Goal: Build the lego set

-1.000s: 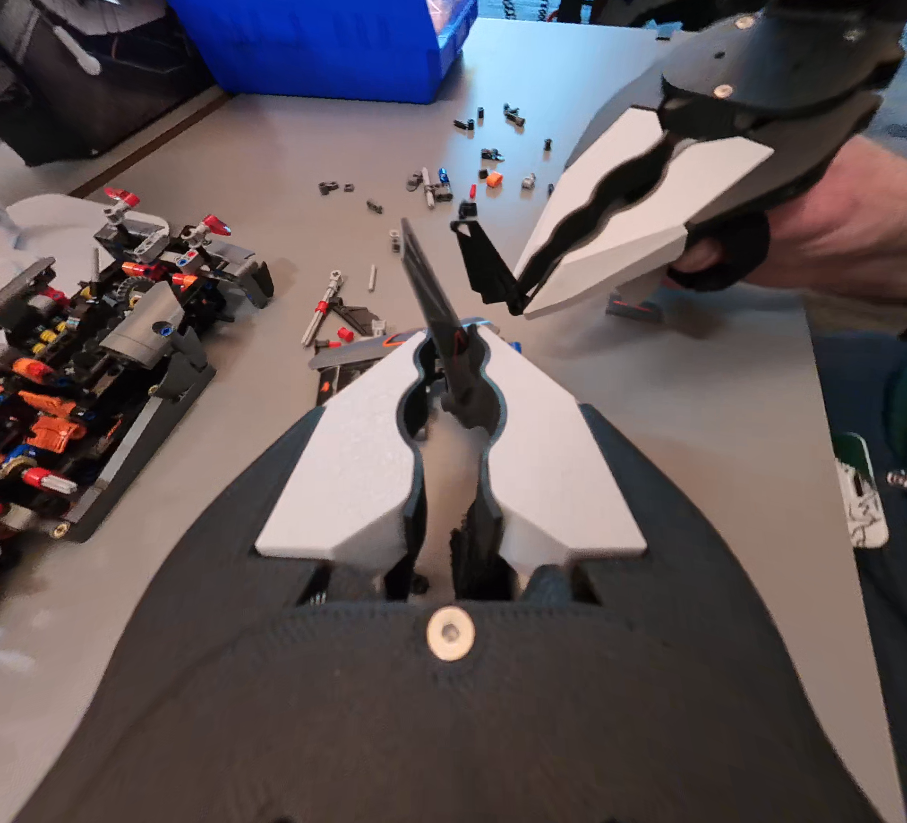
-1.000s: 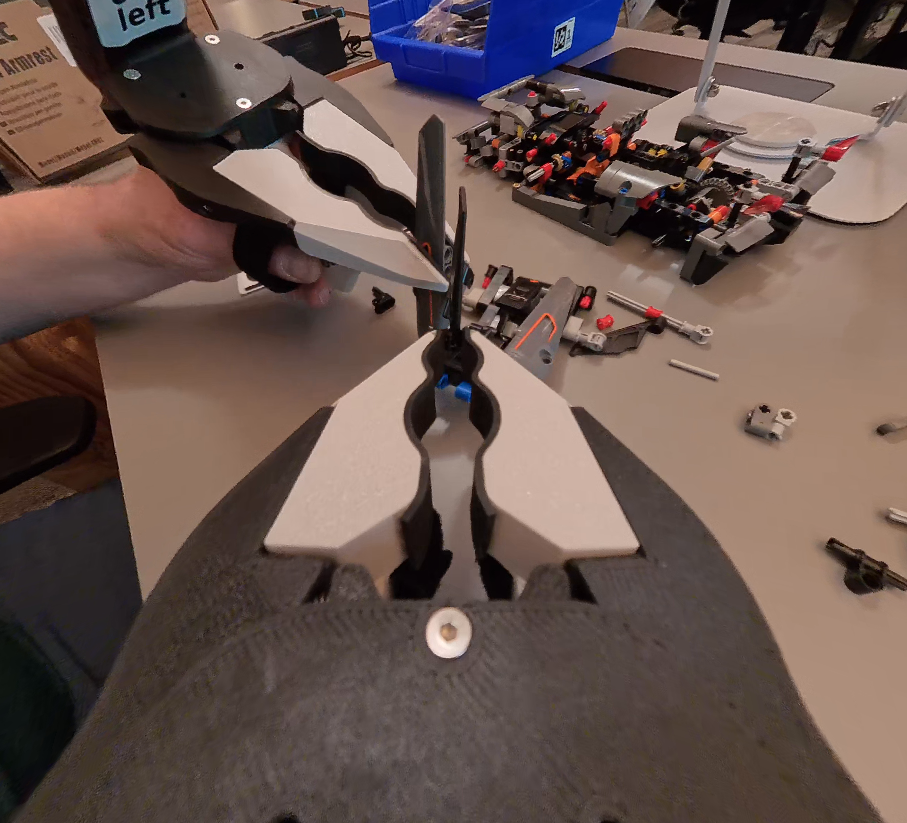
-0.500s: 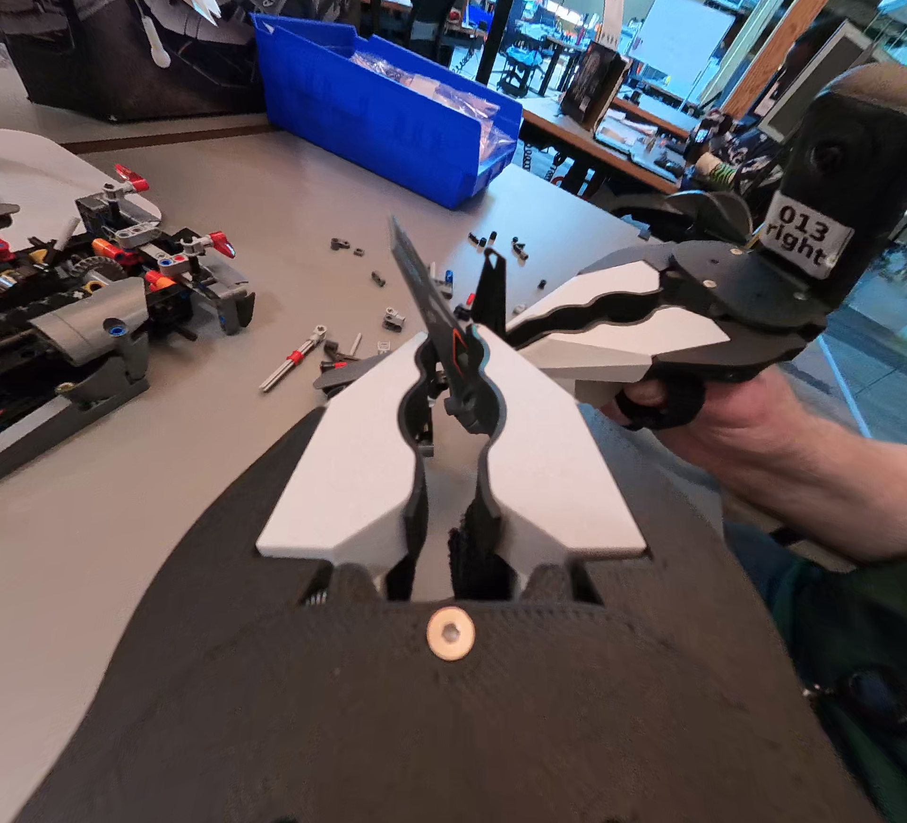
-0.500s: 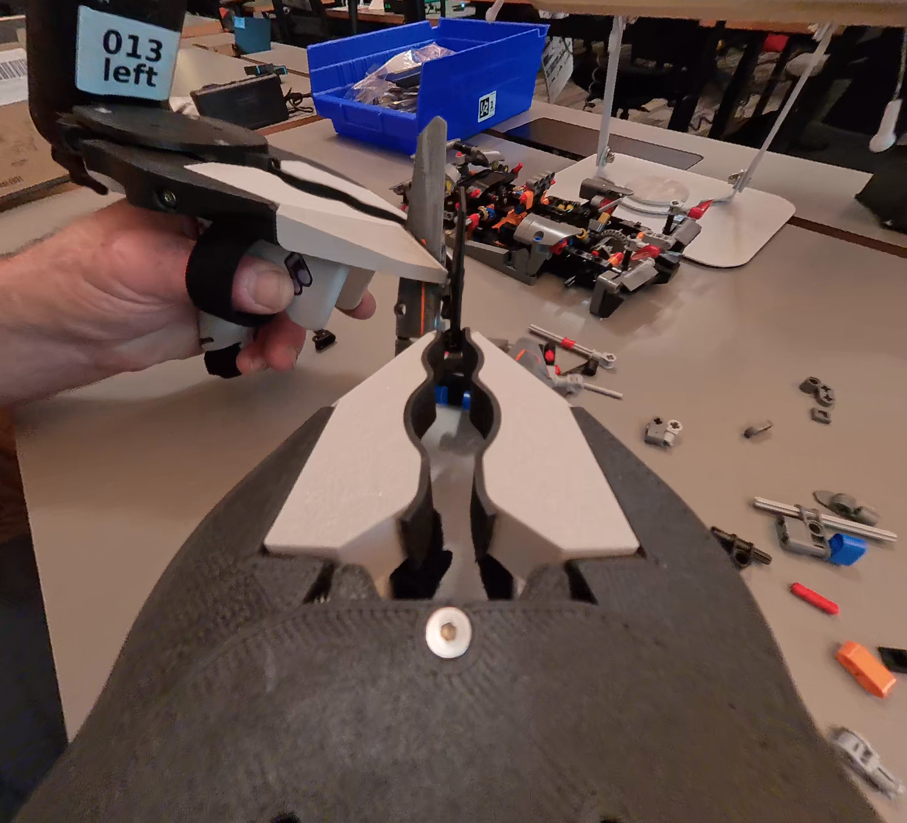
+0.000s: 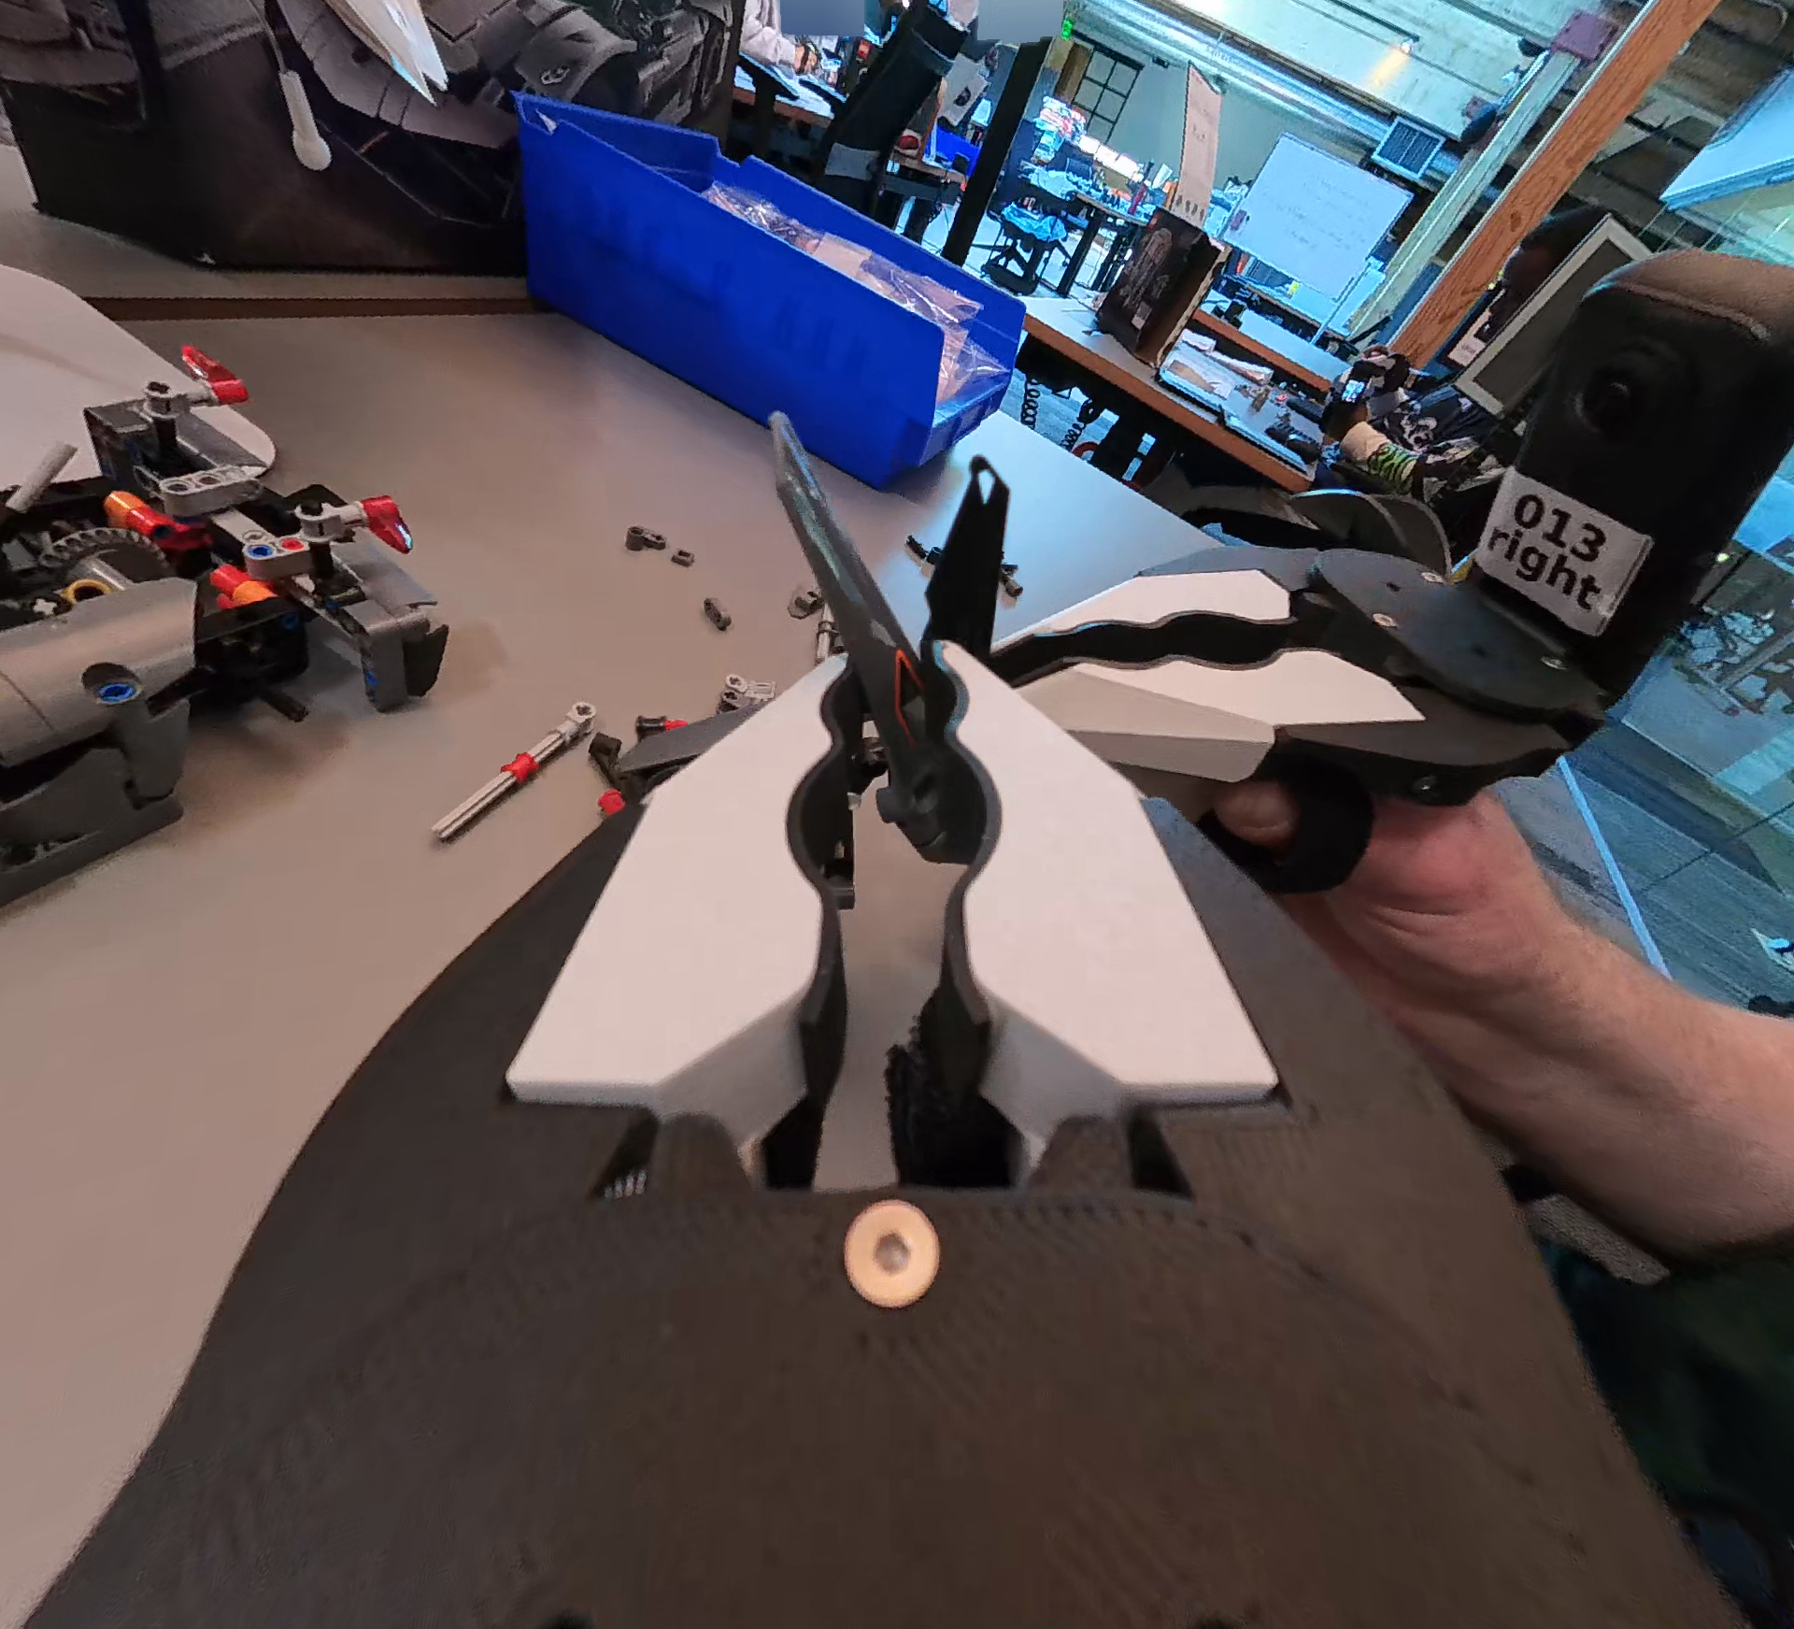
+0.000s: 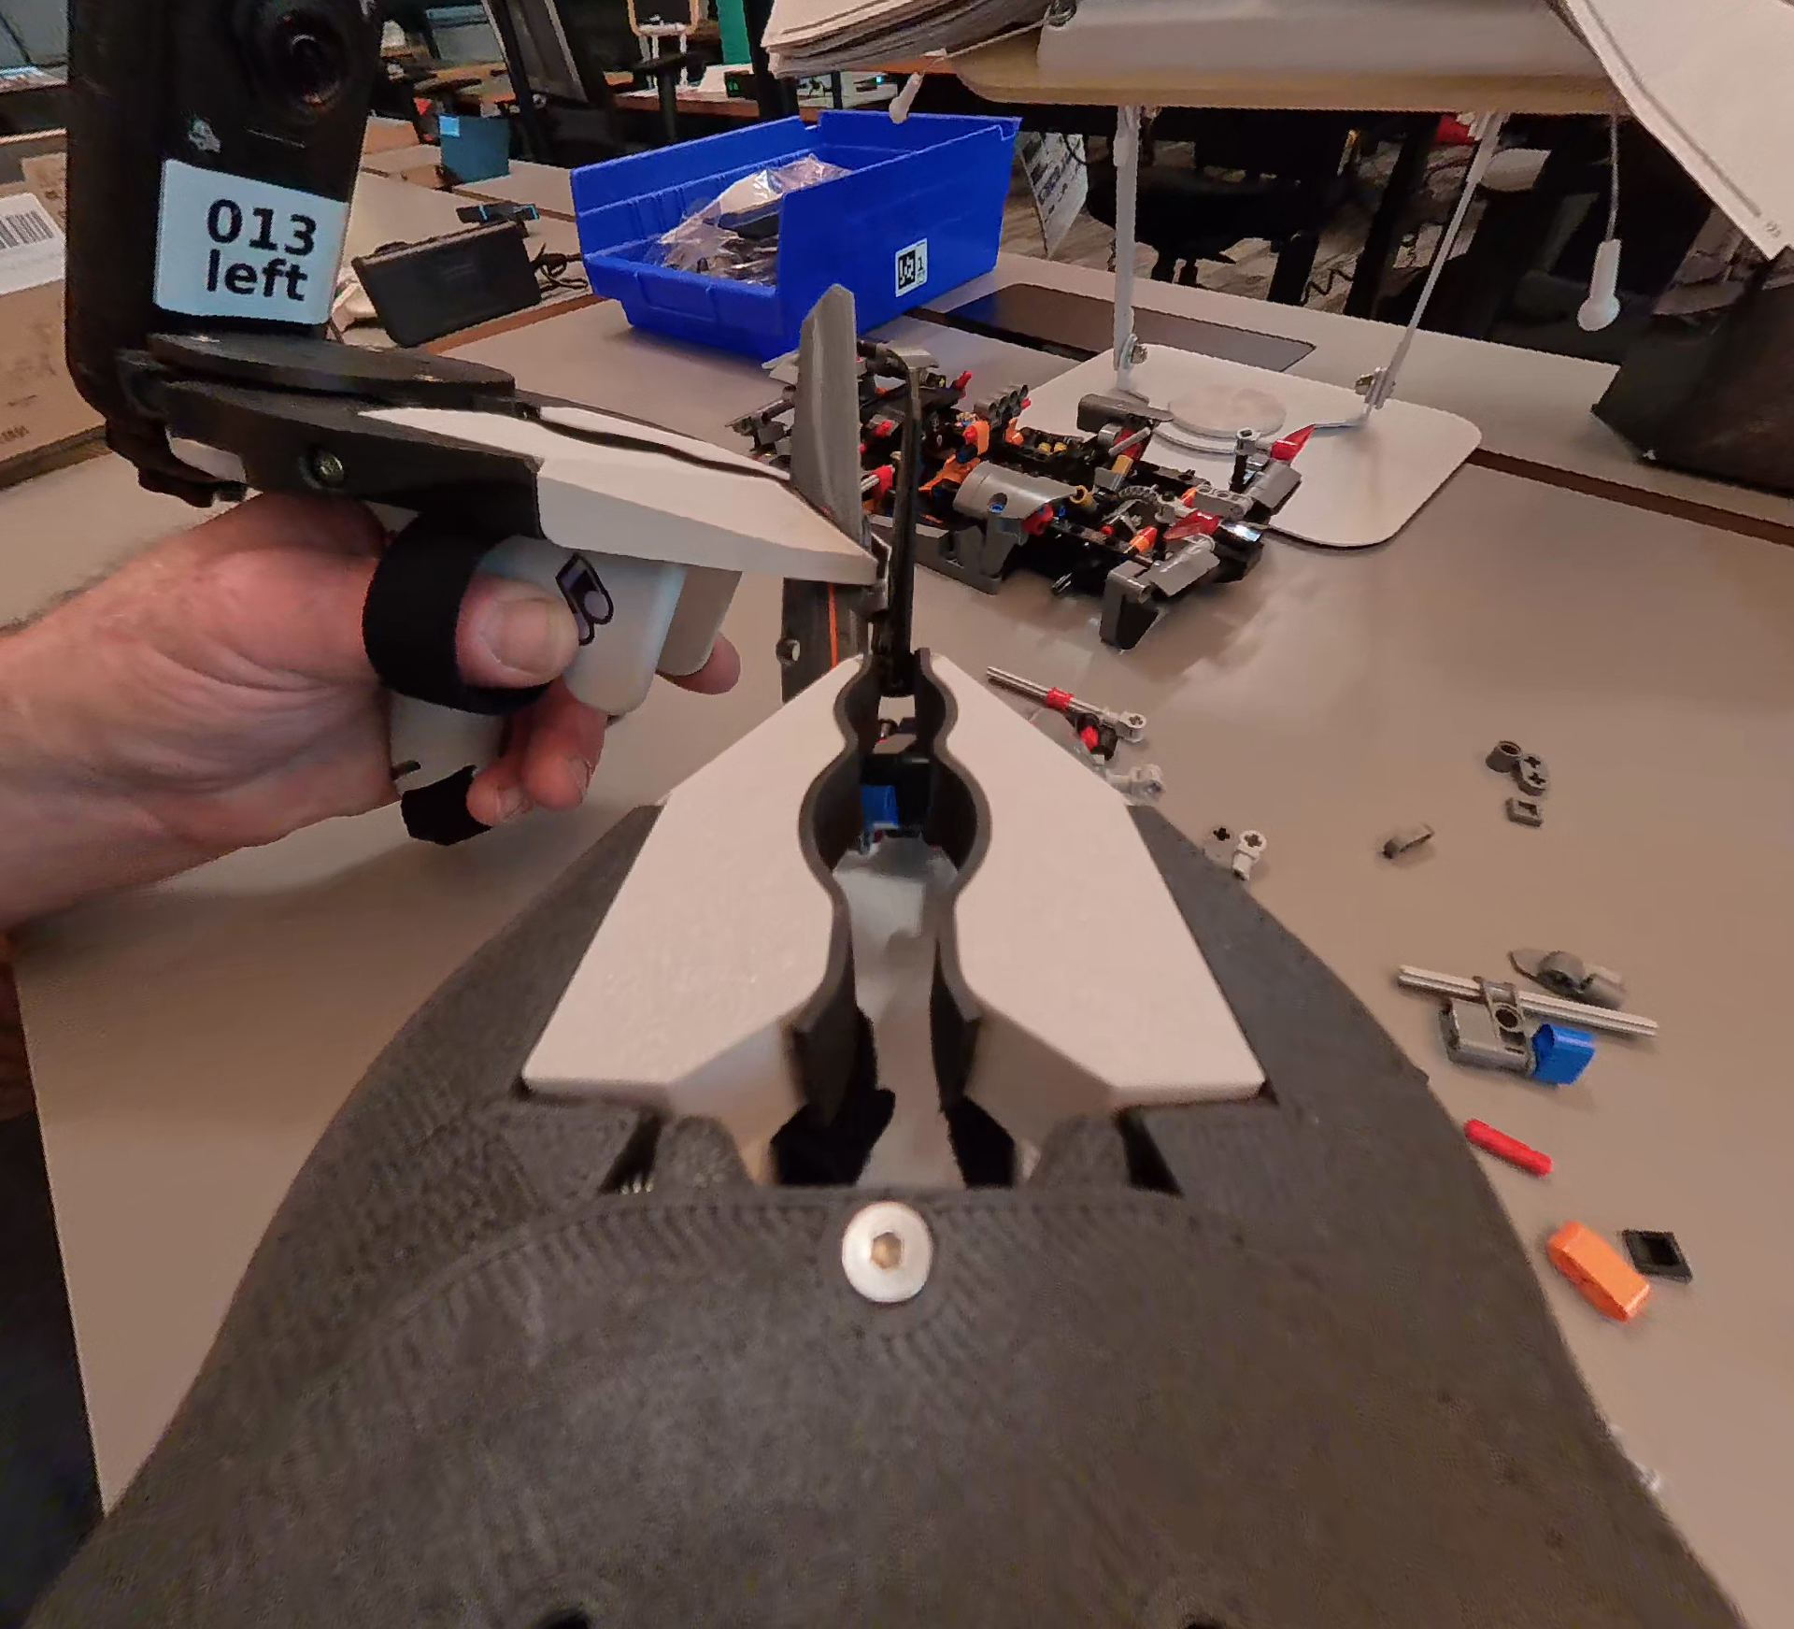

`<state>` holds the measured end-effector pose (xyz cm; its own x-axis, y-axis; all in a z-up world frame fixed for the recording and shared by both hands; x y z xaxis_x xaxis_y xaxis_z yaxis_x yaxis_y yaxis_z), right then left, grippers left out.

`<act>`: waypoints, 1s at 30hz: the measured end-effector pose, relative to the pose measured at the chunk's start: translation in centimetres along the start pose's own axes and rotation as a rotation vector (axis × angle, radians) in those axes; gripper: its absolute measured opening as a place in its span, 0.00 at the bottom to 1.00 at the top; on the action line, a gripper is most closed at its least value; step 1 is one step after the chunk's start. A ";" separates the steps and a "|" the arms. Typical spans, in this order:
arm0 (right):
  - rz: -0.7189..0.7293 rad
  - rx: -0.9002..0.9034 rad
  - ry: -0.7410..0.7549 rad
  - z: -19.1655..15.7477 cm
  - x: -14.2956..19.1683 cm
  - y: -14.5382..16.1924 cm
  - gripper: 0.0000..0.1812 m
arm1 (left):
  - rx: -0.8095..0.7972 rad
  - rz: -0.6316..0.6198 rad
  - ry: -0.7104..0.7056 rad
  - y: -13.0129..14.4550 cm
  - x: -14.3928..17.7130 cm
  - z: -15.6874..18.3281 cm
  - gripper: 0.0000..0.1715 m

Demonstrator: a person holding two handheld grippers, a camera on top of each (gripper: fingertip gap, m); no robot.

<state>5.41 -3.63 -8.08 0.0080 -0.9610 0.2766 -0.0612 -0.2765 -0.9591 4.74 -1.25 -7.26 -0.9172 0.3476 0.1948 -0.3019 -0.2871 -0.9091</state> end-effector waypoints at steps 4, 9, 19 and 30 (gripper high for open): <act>0.004 0.013 0.013 0.0 0.1 -0.1 0.02 | -0.004 0.012 -0.009 -0.2 -0.2 0.2 0.06; 0.004 0.008 0.025 0.2 0.1 -0.1 0.02 | -0.008 0.023 -0.022 -0.3 -0.4 0.2 0.05; 0.040 -0.056 -0.004 0.3 0.6 -0.5 0.02 | -0.062 0.054 -0.056 -0.7 -0.5 0.6 0.05; 0.101 -0.034 0.032 0.6 1.1 -1.1 0.02 | -0.082 0.077 -0.096 -1.4 -0.7 1.1 0.05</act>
<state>6.09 -4.36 -6.77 -0.0317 -0.9830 0.1806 -0.0941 -0.1769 -0.9797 5.48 -2.09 -5.72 -0.9587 0.2389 0.1545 -0.2113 -0.2344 -0.9489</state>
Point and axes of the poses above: each gripper's, where its closed fingertips meet, x back along the fingers, y out of its underside, z = x × y across the jaws, the point moved 1 cm from there along x, back along the fingers, and after that the axes turned 4 degrees about -z, right-handed, at the moved point
